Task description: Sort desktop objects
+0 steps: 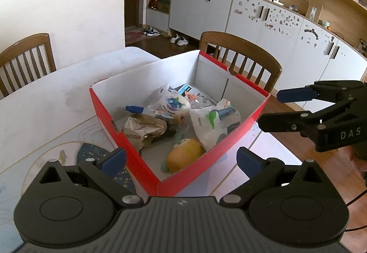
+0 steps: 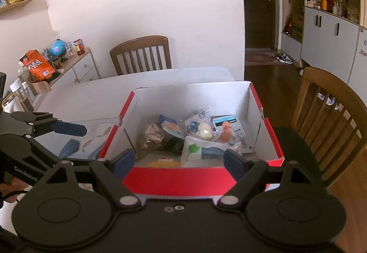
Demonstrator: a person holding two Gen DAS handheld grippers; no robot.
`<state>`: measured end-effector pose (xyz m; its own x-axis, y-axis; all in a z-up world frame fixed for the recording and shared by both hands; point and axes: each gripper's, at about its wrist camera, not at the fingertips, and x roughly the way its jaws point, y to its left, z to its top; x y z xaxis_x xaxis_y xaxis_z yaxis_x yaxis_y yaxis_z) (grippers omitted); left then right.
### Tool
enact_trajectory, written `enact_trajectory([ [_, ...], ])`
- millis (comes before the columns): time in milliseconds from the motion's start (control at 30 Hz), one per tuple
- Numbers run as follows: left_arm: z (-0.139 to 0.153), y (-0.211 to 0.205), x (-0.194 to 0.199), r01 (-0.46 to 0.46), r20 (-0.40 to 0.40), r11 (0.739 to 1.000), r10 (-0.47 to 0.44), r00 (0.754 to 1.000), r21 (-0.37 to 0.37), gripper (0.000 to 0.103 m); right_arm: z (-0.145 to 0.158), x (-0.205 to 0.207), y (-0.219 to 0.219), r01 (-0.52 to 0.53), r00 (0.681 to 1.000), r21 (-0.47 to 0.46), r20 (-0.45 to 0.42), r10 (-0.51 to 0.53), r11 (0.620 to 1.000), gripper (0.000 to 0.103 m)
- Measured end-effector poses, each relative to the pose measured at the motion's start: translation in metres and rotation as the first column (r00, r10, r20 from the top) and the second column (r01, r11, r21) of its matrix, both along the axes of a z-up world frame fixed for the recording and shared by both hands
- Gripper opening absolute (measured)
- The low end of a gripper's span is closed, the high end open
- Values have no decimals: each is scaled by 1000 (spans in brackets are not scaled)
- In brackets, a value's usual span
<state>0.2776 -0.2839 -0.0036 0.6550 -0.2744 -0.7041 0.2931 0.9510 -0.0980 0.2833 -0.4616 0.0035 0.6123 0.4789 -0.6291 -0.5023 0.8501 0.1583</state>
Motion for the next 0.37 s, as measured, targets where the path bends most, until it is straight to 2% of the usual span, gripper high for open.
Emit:
enact_trajectory([
  [367, -2, -2, 2, -17, -12, 1000, 17, 1000, 13, 103, -2, 0, -5, 7, 1000, 3, -2, -7, 1000, 85],
])
